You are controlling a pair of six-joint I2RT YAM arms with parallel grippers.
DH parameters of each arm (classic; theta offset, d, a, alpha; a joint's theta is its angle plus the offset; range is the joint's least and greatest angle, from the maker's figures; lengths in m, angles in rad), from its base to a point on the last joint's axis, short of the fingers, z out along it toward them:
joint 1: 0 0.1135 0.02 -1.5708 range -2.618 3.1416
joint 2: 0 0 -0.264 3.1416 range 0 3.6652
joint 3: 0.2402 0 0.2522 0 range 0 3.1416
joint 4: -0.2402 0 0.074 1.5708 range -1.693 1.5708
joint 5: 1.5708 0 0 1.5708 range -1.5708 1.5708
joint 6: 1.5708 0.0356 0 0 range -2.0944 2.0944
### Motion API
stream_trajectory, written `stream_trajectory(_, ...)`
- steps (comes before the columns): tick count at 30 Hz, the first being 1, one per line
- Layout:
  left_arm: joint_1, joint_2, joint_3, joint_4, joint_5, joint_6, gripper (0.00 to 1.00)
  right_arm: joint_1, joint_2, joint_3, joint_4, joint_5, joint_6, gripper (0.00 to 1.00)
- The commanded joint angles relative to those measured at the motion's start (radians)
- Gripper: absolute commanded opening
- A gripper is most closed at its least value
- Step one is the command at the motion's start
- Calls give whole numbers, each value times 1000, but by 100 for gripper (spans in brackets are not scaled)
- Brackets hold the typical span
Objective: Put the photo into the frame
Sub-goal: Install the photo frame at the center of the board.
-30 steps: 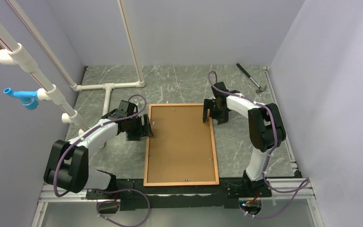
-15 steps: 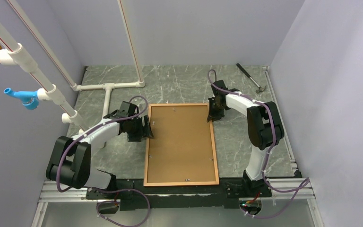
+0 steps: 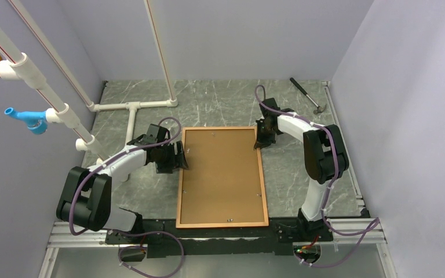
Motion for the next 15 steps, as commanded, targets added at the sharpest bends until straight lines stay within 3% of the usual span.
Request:
stream_trajectory(1, 0, -2, 4, 18, -6, 15, 79, 4, -31, -22, 12, 35, -21, 15)
stream_trajectory(5, 1, -19, 4, 18, -25, 19, 82, -2, -77, -33, 38, -51, -6, 57)
stream_trajectory(7, 1, -32, 0, 23, -35, 19, 84, -9, -101, -50, 66, -107, 6, 72)
stream_trajectory(11, 0, -56, -7, 38, -57, 24, 87, -24, -170, -116, 137, -203, 41, 92)
stream_trajectory(15, 3, -53, 11, 50, -66, 29, 88, -42, -234, -204, 220, -286, 77, 100)
